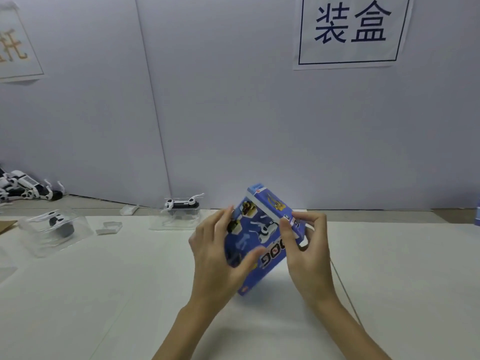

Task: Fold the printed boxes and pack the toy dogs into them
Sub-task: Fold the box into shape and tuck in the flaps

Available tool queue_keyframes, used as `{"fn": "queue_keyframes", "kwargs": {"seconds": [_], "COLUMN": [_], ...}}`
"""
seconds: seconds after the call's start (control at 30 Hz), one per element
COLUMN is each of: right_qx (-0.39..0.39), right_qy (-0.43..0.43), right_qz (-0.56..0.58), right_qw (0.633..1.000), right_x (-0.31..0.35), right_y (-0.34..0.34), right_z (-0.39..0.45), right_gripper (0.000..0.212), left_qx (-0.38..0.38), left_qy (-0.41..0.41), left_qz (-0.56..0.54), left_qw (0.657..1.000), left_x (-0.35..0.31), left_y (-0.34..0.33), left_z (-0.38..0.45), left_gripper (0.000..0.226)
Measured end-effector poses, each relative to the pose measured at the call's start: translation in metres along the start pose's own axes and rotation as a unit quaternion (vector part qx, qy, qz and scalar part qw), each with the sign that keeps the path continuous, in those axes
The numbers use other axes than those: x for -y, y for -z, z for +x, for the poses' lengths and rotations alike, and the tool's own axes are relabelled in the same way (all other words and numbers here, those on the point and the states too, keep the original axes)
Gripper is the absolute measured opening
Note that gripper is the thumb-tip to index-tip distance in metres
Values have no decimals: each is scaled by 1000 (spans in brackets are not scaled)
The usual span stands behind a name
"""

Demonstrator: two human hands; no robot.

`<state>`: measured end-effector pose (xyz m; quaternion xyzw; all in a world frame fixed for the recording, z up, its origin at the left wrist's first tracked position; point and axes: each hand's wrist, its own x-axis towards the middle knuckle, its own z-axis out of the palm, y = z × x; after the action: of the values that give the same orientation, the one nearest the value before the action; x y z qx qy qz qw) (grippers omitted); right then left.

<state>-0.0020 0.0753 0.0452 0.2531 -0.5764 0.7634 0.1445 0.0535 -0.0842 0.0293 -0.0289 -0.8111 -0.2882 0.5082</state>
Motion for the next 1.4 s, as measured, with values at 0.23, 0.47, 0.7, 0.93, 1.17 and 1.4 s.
{"fn": "queue_keyframes", "kwargs": {"seconds": [0.23, 0.47, 0.7, 0.93, 1.17, 1.4], "right_qx": [98, 122, 146, 149, 181, 218], "right_qy": [-86, -81, -71, -59, -31, -20], "right_qz": [-21, -42, -17, -34, -47, -47], "right_qw": [991, 988, 986, 987, 982, 975], "right_x": [-4, -2, -8, -13, -12, -12], "right_y": [-7, 0, -2, 3, 4, 2], "right_z": [-4, 2, -2, -2, -3, -6], "right_gripper": [42, 47, 56, 54, 54, 53], "left_qx": [37, 70, 59, 68, 50, 53], "left_qy": [-45, -120, -162, -191, -186, -187], "left_qz": [112, 184, 207, 217, 222, 229], "left_qw": [992, 973, 963, 955, 956, 954], "left_x": [4, 8, 9, 9, 5, 3], "left_y": [2, 5, 2, 1, 2, 5], "left_z": [1, 0, -3, -4, -3, -1], "left_gripper": [122, 117, 91, 85, 81, 83]}}
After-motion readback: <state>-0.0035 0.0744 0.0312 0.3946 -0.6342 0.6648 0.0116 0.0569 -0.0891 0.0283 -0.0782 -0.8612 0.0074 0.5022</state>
